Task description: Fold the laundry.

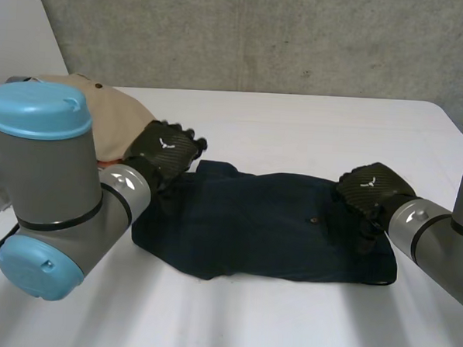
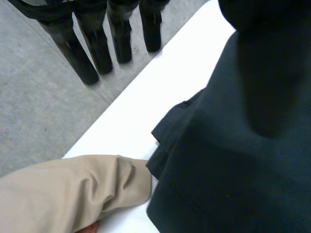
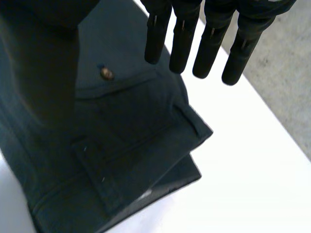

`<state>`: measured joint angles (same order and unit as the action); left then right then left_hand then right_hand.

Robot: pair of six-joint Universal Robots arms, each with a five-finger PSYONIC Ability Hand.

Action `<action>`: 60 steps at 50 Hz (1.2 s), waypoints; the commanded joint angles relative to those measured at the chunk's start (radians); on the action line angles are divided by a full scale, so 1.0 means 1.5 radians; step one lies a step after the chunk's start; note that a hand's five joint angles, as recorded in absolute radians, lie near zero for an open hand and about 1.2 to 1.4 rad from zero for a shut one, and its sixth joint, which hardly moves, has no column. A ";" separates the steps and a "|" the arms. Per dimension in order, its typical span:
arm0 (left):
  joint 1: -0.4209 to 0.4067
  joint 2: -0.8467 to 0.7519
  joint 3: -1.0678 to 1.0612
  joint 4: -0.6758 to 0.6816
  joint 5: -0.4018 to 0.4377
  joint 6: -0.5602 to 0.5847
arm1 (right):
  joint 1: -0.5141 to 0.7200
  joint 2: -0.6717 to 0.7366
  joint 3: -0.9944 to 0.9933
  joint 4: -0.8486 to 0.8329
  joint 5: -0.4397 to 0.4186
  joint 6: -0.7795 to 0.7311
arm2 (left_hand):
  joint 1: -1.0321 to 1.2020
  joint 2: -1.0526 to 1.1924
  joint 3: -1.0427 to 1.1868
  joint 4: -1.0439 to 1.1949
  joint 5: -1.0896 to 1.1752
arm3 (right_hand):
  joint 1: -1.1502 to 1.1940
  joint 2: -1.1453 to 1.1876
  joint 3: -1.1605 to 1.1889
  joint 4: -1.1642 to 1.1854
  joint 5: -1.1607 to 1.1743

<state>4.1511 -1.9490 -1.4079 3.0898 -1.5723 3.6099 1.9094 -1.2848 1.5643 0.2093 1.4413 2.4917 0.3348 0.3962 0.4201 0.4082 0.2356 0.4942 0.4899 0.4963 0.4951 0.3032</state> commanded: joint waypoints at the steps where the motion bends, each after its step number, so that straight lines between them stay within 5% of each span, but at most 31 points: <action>1: 0.006 0.027 0.006 0.021 0.002 -0.019 | -0.007 -0.011 0.004 0.017 0.018 0.029 | -0.107 -0.148 -0.164 -0.156 -0.157 | -0.048 -0.046 -0.050 -0.049 -0.038; 10: 0.001 0.039 0.013 0.021 0.016 -0.060 | -0.031 -0.021 0.058 0.101 0.018 0.100 | -0.107 -0.148 -0.164 -0.156 -0.157 | -0.086 -0.083 -0.087 -0.087 -0.075; 17: 0.000 0.037 0.010 0.022 0.044 -0.082 | -0.051 -0.004 0.167 -0.095 0.022 0.082 | -0.107 -0.148 -0.164 -0.156 -0.157 | 0.020 0.023 0.018 0.019 0.031; 22: 0.000 0.032 0.008 0.021 0.071 -0.091 | -0.069 0.012 0.197 -0.199 0.046 0.058 | -0.107 -0.148 -0.164 -0.156 -0.157 | 0.332 0.335 0.331 0.331 0.343; 23: 0.000 0.032 0.007 0.021 0.079 -0.091 | -0.078 0.012 0.201 -0.217 0.052 0.049 | -0.107 -0.148 -0.164 -0.156 -0.157 | 0.599 0.602 0.597 0.598 0.610; 29: 0.002 0.038 0.005 0.021 0.083 -0.092 | -0.133 -0.042 0.218 -0.246 0.080 0.024 | -0.107 -0.148 -0.164 -0.156 -0.157 | 0.601 0.604 0.600 0.601 0.612; 39: 0.010 0.062 -0.005 0.021 0.074 -0.092 | -0.291 -0.082 0.165 -0.174 -0.036 -0.108 | -0.107 -0.148 -0.164 -0.156 -0.157 | 0.601 0.604 0.600 0.601 0.612; 47: 0.023 0.069 -0.012 0.026 0.073 -0.093 | -0.125 -0.083 0.102 -0.152 -0.040 -0.124 | -0.107 -0.148 -0.164 -0.156 -0.157 | 0.601 0.604 0.600 0.601 0.612; 52: 0.027 0.081 -0.011 0.026 0.062 -0.099 | 0.044 -0.098 0.146 -0.218 -0.134 -0.161 | -0.107 -0.148 -0.164 -0.156 -0.157 | 0.601 0.604 0.600 0.601 0.612; 60: 0.036 0.117 -0.006 0.034 0.027 -0.131 | 0.156 -0.070 0.236 -0.238 -0.330 -0.292 | -0.107 -0.148 -0.164 -0.156 -0.157 | 0.601 0.604 0.600 0.601 0.612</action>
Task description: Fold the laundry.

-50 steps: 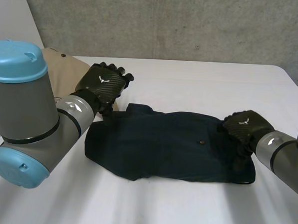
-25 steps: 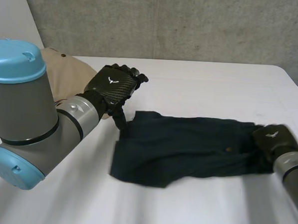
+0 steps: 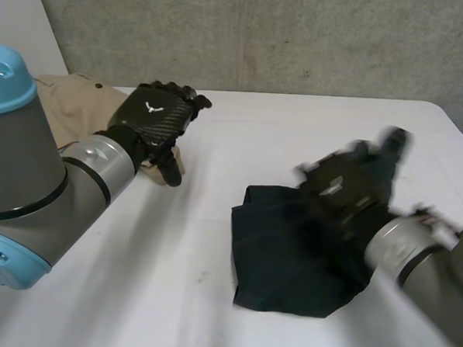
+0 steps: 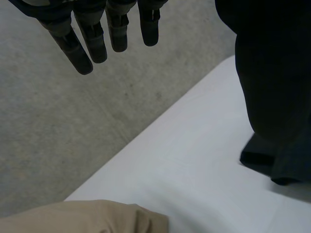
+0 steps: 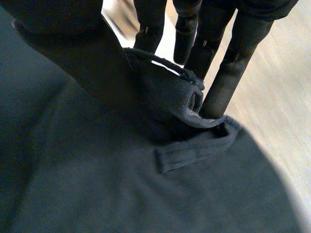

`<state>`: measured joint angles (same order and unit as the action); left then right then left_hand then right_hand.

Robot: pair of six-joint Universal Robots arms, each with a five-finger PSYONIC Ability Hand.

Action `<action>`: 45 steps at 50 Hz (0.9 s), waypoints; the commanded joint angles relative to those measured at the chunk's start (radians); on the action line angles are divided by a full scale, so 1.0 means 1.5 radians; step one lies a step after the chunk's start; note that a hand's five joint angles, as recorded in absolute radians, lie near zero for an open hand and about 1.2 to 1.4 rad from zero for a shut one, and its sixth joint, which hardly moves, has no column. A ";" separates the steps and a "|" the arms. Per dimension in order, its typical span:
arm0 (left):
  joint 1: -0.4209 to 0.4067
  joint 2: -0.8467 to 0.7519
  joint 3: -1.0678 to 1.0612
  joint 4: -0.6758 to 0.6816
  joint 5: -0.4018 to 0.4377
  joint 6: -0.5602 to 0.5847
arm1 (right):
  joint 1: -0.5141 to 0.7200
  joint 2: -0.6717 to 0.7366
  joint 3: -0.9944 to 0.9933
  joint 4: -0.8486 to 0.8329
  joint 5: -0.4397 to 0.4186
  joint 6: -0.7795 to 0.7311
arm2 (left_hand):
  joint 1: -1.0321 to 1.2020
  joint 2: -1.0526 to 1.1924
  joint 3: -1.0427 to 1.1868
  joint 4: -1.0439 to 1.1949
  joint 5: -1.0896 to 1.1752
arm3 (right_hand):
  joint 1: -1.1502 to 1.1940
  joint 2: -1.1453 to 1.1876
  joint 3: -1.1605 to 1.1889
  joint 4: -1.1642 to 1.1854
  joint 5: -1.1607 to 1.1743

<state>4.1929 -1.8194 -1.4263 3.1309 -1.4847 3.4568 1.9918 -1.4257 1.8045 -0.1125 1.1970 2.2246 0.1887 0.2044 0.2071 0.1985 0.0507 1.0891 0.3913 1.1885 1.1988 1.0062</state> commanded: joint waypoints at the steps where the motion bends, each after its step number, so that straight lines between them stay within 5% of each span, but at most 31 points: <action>1: 0.008 0.032 0.009 0.009 -0.035 -0.033 | 0.106 0.027 0.075 -0.020 -0.169 -0.125 | -0.009 -0.020 -0.022 -0.016 -0.034 | 0.199 0.664 0.132 0.126 0.138; 2: 0.009 0.033 0.012 0.011 -0.038 -0.036 | 0.111 0.029 0.073 -0.017 -0.167 -0.134 | -0.009 -0.020 -0.022 -0.016 -0.034 | 0.036 0.501 -0.030 -0.037 -0.025; 3: 0.009 0.034 0.020 0.015 -0.043 -0.041 | 0.116 0.030 0.068 -0.012 -0.157 -0.138 | -0.009 -0.020 -0.022 -0.016 -0.034 | -0.324 0.141 -0.390 -0.397 -0.385; 8: 0.006 0.034 0.058 0.016 -0.059 -0.055 | 0.123 0.004 0.040 -0.010 -0.093 -0.021 | -0.009 -0.020 -0.022 -0.016 -0.034 | -0.603 -0.138 -0.670 -0.676 -0.664; 15: -0.028 0.024 0.146 0.006 -0.093 -0.084 | 0.042 -0.091 -0.014 0.012 0.025 0.312 | -0.009 -0.020 -0.022 -0.016 -0.034 | -0.610 -0.145 -0.676 -0.683 -0.671; 19: -0.069 0.000 0.207 -0.020 -0.104 -0.095 | -0.028 -0.098 -0.048 0.089 0.040 0.399 | -0.009 -0.020 -0.022 -0.016 -0.034 | -0.610 -0.145 -0.676 -0.683 -0.671; 30: -0.197 -0.148 0.348 -0.164 -0.160 -0.115 | -0.110 0.004 -0.193 0.308 0.029 0.418 | -0.009 -0.020 -0.022 -0.016 -0.034 | -0.610 -0.145 -0.676 -0.683 -0.671; 45: -0.254 -0.379 0.375 -0.242 -0.191 -0.179 | -0.073 0.196 -0.251 0.380 0.041 0.432 | -0.009 -0.020 -0.022 -0.016 -0.034 | -0.610 -0.145 -0.676 -0.683 -0.671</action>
<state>3.8190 -2.2863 -0.8545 2.7859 -1.7627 3.2159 1.8564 -1.2088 1.4153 0.4750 1.2455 2.8673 0.1887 0.2044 0.2071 0.1985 0.0508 0.2220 0.2049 0.2038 0.2013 0.0475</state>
